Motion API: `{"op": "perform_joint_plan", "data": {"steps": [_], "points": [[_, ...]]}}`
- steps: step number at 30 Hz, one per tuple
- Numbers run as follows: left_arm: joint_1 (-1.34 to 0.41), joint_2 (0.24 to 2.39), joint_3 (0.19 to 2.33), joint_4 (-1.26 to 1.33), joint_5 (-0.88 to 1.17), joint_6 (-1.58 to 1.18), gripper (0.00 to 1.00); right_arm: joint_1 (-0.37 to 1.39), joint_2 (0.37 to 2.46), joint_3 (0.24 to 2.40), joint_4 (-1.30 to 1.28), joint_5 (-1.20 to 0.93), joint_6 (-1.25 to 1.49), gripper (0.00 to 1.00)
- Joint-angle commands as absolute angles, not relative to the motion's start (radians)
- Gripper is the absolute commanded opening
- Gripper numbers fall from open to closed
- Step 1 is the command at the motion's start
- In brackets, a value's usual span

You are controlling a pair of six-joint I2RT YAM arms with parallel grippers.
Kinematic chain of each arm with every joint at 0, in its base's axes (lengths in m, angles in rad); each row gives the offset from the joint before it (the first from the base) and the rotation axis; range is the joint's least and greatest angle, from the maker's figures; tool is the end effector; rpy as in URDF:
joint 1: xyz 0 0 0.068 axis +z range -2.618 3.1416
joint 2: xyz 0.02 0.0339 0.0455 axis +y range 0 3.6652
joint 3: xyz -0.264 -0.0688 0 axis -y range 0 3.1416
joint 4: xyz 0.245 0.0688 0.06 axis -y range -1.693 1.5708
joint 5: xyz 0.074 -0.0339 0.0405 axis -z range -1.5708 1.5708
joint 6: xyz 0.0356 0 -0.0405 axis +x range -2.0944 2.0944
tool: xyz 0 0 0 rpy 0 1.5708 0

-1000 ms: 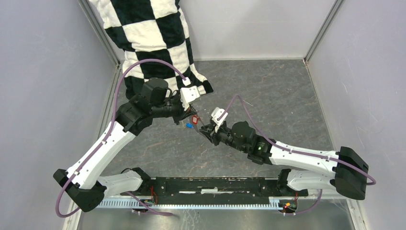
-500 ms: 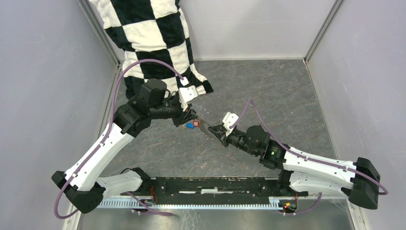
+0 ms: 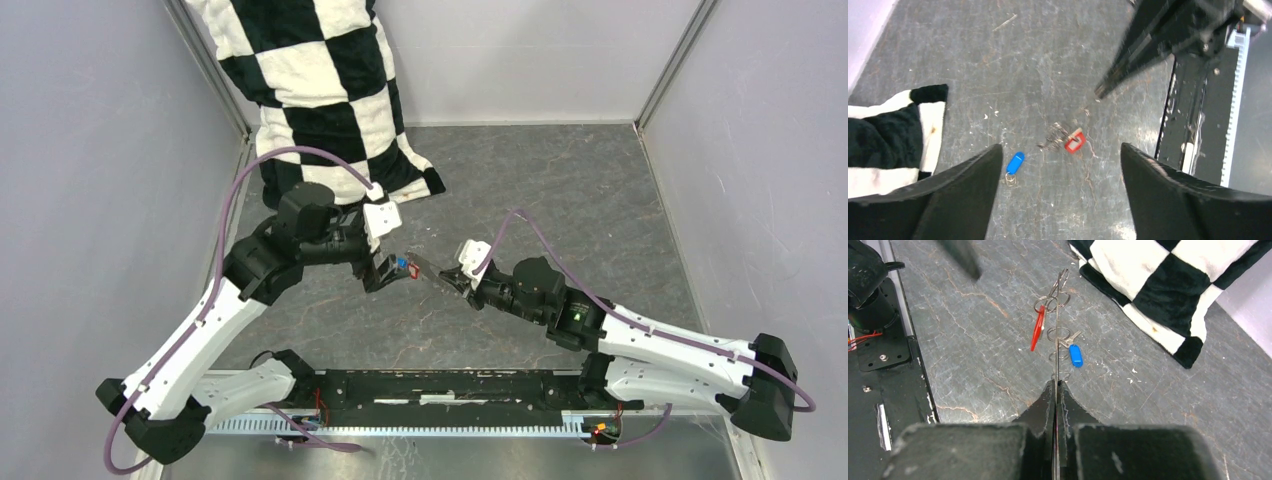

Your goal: Put the keys on the keyring

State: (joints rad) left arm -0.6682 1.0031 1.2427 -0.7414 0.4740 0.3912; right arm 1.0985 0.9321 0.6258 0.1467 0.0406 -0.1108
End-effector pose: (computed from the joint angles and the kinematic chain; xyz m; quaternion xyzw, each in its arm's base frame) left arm 0.1426 -0.1332 0.4017 0.5259 0.6614 -0.2685 0.4625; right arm 0.1025 0.1975 0.2914 -0.4218 0.6336 0.2937 0.5782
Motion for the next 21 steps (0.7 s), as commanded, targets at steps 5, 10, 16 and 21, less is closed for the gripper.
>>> {"op": "perform_joint_plan", "data": {"steps": [5,10,16,21], "points": [[-0.669,0.888,1.007,-0.595,0.543,0.462,1.00,1.095,0.982,0.883,-0.067,0.002,-0.132,0.00],[-0.669,0.883,0.957,-0.386,0.358,0.399,0.95,1.095,1.024,0.961,-0.173,-0.048,-0.110,0.01],[-0.669,0.849,0.932,-0.296,0.219,0.425,0.88,1.066,1.056,1.024,-0.225,-0.031,-0.005,0.00],[-0.669,0.690,0.833,-0.222,0.242,0.625,1.00,0.971,1.103,1.085,-0.255,-0.154,0.142,0.00]]}}
